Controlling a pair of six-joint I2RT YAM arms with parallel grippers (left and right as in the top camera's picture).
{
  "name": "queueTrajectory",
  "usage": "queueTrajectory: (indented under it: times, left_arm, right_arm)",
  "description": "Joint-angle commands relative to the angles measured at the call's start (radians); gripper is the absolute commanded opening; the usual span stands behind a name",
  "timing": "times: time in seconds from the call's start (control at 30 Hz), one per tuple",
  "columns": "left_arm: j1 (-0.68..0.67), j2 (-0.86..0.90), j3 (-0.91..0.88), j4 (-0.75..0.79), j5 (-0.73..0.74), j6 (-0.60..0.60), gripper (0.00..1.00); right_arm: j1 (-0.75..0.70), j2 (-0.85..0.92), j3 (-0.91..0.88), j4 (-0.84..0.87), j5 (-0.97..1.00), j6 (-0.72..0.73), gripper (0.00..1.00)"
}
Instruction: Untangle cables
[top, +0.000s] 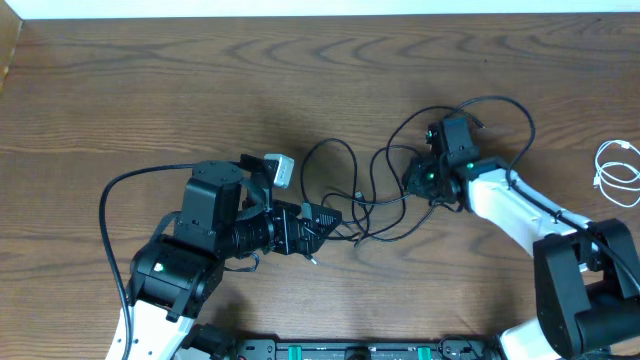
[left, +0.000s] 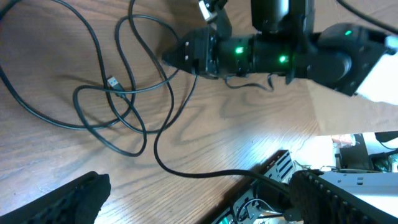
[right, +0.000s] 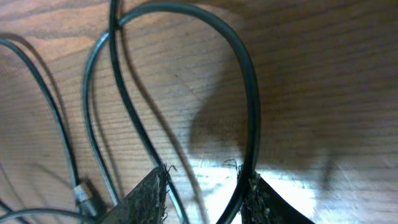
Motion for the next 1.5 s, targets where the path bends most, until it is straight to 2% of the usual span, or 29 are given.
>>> queueTrajectory:
  times: [0.0, 0.03, 0.07, 0.1, 0.3, 0.4, 0.63, 0.83, 1.03, 1.3, 1.47]
  left_arm:
    - [0.004, 0.000, -0.005, -0.001, -0.006, 0.011, 0.98]
    - [0.004, 0.000, -0.005, -0.001, -0.006, 0.011, 0.98]
    - [0.004, 0.000, -0.005, -0.001, -0.006, 0.010, 0.98]
    - [0.004, 0.000, -0.005, -0.001, -0.006, 0.010, 0.98]
    - [0.004, 0.000, -0.005, 0.000, -0.006, 0.010, 0.98]
    - [0.004, 0.000, -0.005, -0.001, -0.014, 0.010, 0.98]
    - [0.004, 0.001, -0.005, -0.044, -0.183, -0.023, 0.98]
    - [0.004, 0.038, -0.005, -0.068, -0.303, -0.078, 0.98]
    - [0.004, 0.137, -0.005, -0.075, -0.321, -0.078, 0.98]
    - [0.004, 0.316, -0.005, -0.086, -0.321, -0.078, 0.98]
    - [0.004, 0.402, -0.005, -0.086, -0.365, -0.077, 0.98]
  right_arm:
    - [0.009, -0.017, -0.060, 0.062, -0.003, 0.024, 0.28]
    - [0.009, -0.017, -0.065, 0.074, -0.005, 0.023, 0.19]
    - [0.009, -0.017, -0.066, 0.074, -0.009, 0.023, 0.04]
    - [0.009, -0.018, -0.065, 0.074, -0.021, 0.022, 0.01]
    - [-0.013, -0.091, -0.064, 0.119, -0.204, -0.056, 0.01]
    - [-0.035, -0.219, -0.064, 0.154, -0.314, -0.068, 0.01]
    - [-0.034, -0.543, -0.062, 0.197, -0.318, -0.075, 0.01]
    - [-0.034, -0.734, -0.017, 0.105, -0.317, -0.063, 0.01]
    - [-0.034, -0.713, 0.174, -0.106, -0.344, -0.131, 0.01]
    - [-0.034, -0.557, 0.549, -0.394, -0.389, -0.286, 0.01]
    - [-0.030, -0.453, 0.745, -0.502, -0.389, -0.347, 0.01]
